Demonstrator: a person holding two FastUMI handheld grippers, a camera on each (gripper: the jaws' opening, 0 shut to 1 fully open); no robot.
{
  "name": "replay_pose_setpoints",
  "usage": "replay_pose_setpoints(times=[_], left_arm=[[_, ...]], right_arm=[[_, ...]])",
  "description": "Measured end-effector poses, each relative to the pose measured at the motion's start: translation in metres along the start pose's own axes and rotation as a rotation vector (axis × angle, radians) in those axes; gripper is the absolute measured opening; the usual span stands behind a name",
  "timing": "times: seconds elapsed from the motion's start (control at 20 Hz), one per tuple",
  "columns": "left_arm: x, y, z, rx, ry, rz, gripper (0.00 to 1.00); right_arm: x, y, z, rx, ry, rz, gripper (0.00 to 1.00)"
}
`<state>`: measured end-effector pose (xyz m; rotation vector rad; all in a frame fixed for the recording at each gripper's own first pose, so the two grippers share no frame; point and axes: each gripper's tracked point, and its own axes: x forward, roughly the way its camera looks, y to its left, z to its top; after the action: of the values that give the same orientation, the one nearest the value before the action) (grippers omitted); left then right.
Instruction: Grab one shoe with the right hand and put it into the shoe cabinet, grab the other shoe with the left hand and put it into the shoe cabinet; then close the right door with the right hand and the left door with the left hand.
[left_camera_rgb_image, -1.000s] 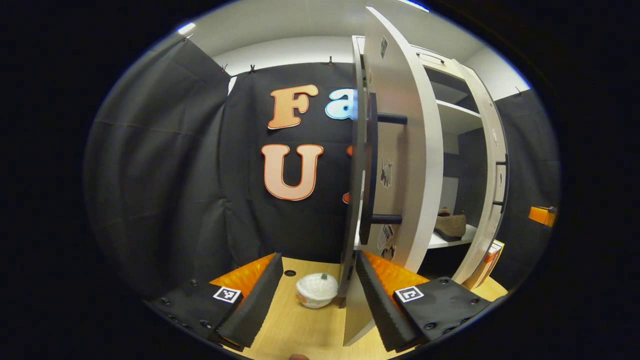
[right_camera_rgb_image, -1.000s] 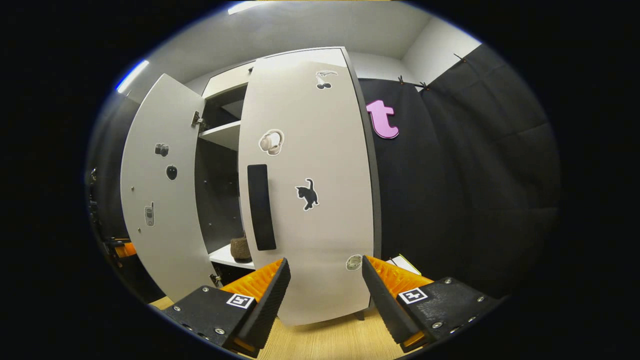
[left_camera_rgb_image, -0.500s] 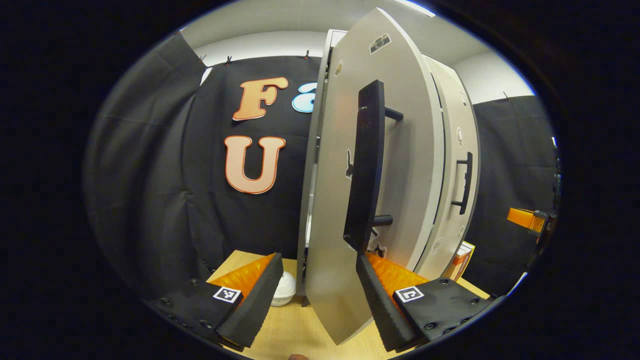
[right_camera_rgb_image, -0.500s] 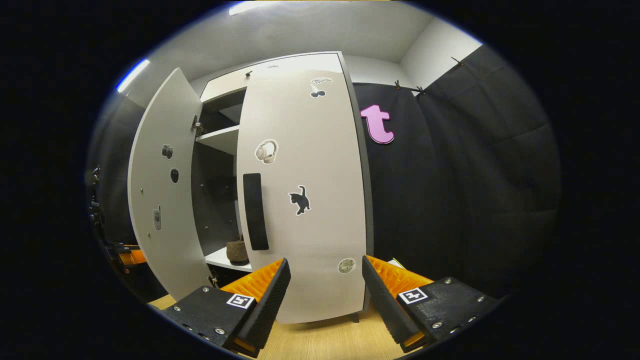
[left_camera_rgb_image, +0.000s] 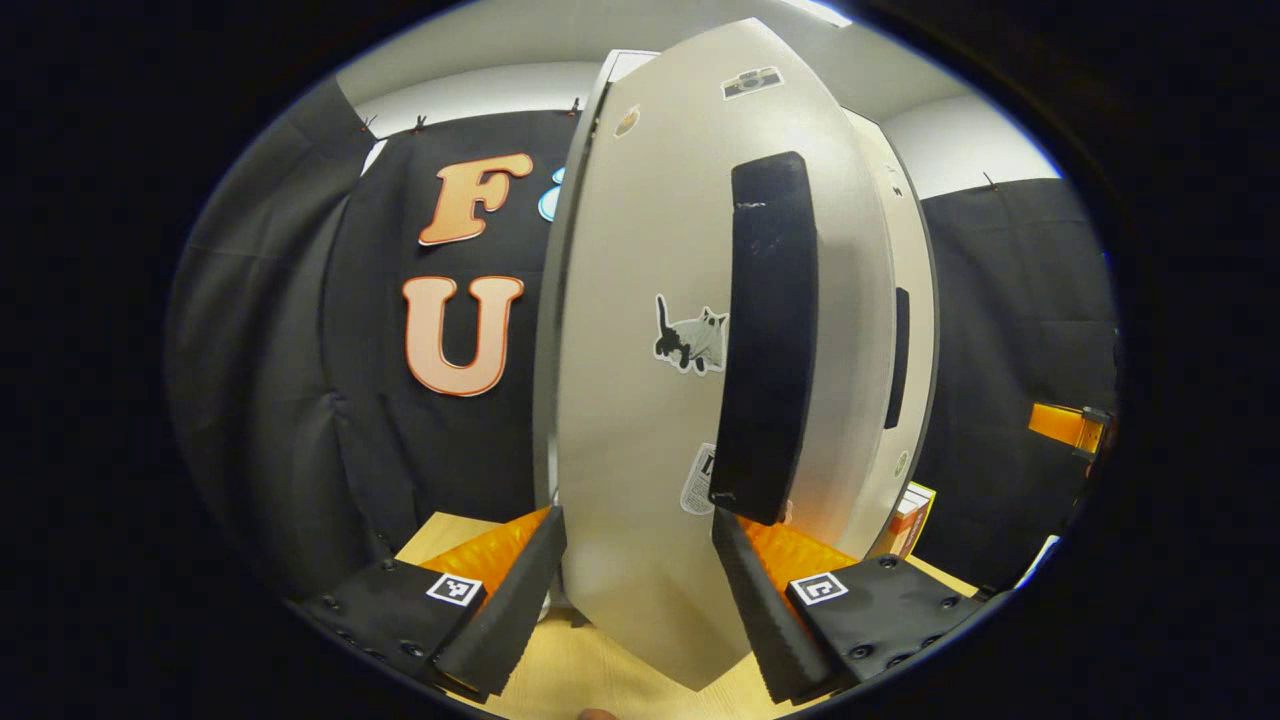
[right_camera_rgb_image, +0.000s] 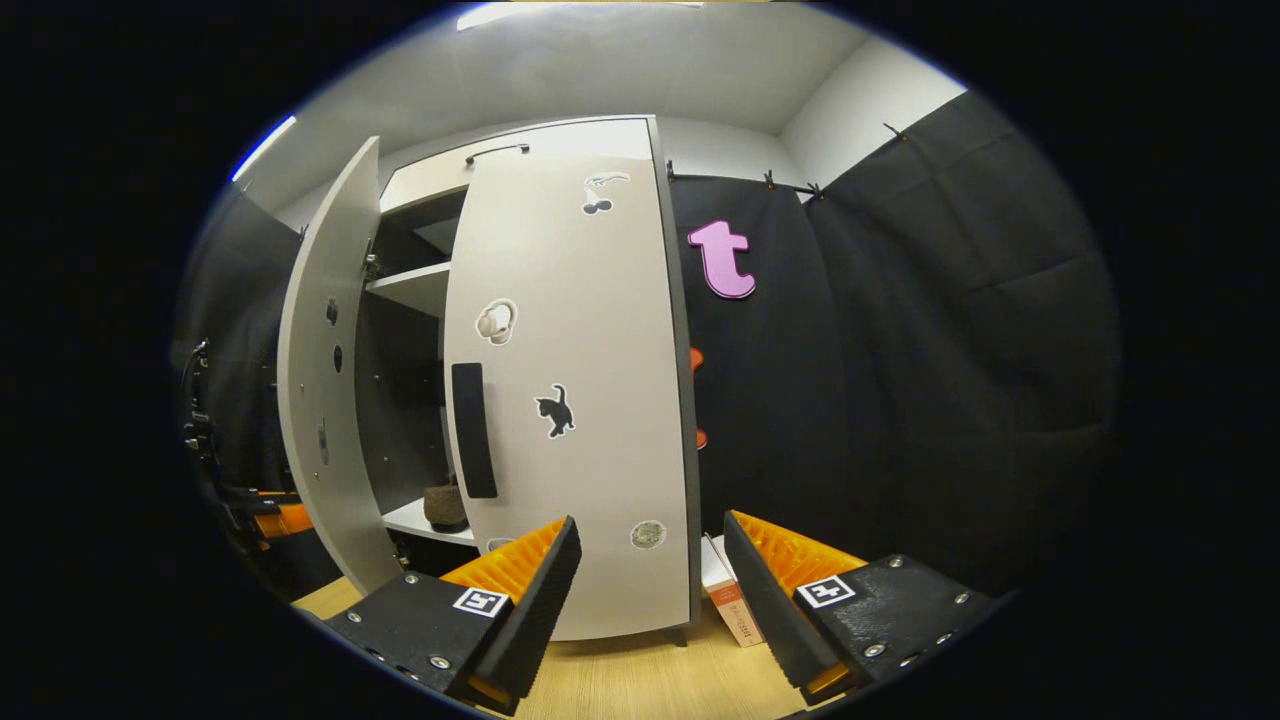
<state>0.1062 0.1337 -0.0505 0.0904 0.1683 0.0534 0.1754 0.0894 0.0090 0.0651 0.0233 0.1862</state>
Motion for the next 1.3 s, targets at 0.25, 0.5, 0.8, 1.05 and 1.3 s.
replay_pose_setpoints(times=[0.25,0.5,0.8,1.05,1.3], left_arm=[[0.057,-0.024,0.008,-0.012,-0.006,-0.027,0.97],[0.074,-0.032,0.007,0.021,-0.007,-0.019,0.99],[0.079,-0.033,0.008,0.058,-0.008,0.029,0.94],[0.076,-0.033,0.013,0.075,0.013,0.062,0.97],[0.054,-0.01,0.038,0.077,0.009,0.128,0.95]], right_arm=[[-0.01,-0.021,0.005,-0.012,-0.009,-0.05,0.89],[-0.011,-0.03,0.001,-0.023,-0.003,-0.087,0.89],[-0.007,-0.028,-0.003,-0.025,0.023,-0.084,0.89],[0.001,-0.018,-0.003,-0.016,0.042,-0.048,0.89],[0.02,-0.005,0.016,-0.039,0.028,-0.003,0.89]])
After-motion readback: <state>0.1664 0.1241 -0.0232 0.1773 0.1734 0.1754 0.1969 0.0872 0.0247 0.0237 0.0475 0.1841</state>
